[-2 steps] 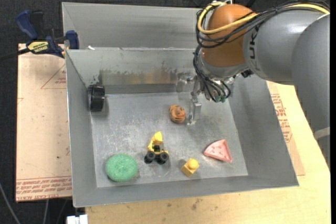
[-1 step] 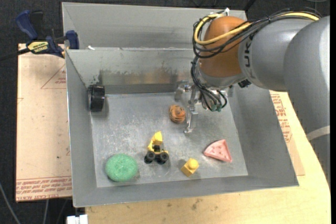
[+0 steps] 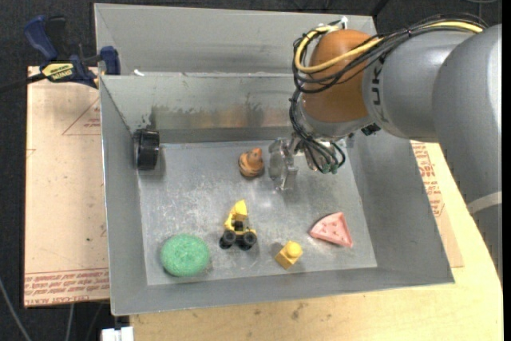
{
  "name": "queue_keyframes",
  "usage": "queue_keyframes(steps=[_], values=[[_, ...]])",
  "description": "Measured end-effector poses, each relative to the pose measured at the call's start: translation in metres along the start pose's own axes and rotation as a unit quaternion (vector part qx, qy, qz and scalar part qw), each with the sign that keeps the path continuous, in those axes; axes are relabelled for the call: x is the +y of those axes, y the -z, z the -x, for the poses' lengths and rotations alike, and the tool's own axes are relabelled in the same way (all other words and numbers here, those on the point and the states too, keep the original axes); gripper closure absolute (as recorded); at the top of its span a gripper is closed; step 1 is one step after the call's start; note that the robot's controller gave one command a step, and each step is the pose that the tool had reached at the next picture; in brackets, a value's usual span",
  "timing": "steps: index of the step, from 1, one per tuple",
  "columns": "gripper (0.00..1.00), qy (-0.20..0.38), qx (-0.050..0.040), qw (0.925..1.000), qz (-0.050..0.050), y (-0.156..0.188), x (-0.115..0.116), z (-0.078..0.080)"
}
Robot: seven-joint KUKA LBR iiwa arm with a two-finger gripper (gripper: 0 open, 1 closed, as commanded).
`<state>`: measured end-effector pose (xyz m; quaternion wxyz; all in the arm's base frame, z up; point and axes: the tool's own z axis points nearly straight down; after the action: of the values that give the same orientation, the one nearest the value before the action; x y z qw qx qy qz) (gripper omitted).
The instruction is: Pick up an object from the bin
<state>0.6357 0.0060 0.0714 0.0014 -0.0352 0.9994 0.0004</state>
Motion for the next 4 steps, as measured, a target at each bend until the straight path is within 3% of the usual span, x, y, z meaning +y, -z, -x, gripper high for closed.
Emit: queue_keyframes(steps=[1,2,3,4], values=[[0.0,0.0,0.0002,1.0,0.0,0.0,0.0,0.0],[0.0,0.0,0.0002,1.0,0.0,0.0,0.0,0.0],[0.0,-0.024,0.0003,0.9997,0.0,0.014,0.026,0.013],[0.0,-0.032,-0.0002,0.9995,0.001,0.025,0.037,0.014]])
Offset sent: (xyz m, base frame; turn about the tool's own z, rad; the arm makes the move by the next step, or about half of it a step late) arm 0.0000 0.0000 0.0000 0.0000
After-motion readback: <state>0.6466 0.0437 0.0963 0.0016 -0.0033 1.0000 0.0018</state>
